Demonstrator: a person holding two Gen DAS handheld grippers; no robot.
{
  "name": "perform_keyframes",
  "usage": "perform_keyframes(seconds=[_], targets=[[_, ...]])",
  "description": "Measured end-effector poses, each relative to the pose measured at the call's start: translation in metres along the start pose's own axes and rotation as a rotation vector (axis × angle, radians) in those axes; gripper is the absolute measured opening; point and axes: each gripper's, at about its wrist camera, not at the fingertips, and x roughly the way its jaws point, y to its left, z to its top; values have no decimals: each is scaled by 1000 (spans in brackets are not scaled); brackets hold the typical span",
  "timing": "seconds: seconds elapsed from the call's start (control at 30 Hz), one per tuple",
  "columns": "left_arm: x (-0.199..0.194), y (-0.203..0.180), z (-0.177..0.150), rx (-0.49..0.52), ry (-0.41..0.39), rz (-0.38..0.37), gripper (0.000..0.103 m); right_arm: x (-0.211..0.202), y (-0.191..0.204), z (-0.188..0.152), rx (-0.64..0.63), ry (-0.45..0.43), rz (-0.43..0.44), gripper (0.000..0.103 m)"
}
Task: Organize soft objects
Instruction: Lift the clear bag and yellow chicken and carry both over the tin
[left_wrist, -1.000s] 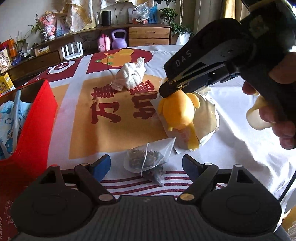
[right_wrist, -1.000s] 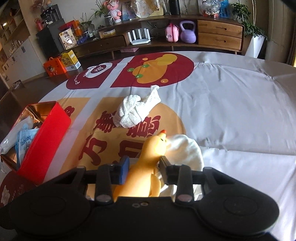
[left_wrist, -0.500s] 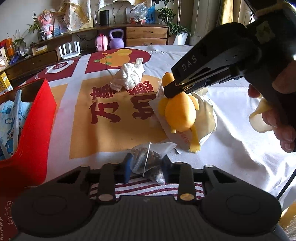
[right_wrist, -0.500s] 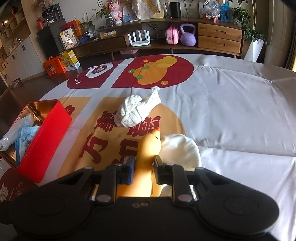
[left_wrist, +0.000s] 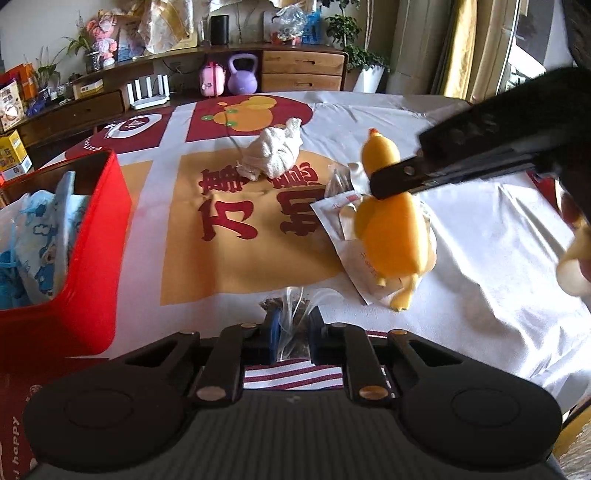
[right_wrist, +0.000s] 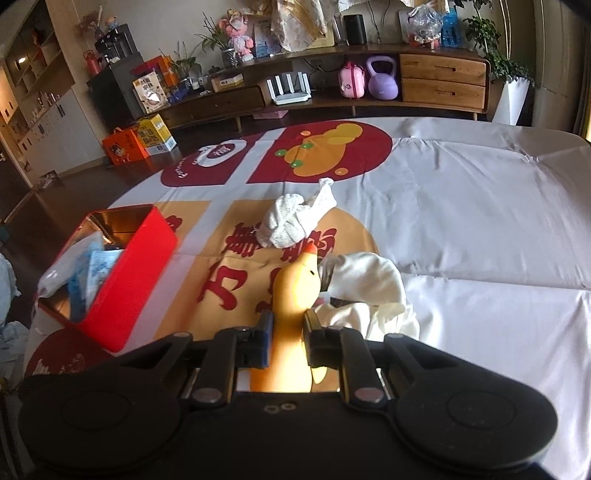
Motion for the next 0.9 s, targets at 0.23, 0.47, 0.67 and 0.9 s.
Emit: perform_keyframes(seconds=[0.23,0.47,0.67,0.9], targets=[[-21,11,3,-53,-2,-8,15,-20,11,-2,1,1,31,16],[-48,27,12,-114,-17,-11,15,-42,27,1,-2,-26,69,16],[-76,41,27,-139,-48,17,15,-57,45,7,-25,-30,111,16],[-105,65,43,-143,-84,62,15,-63,69,17,-62,-16,144,16]])
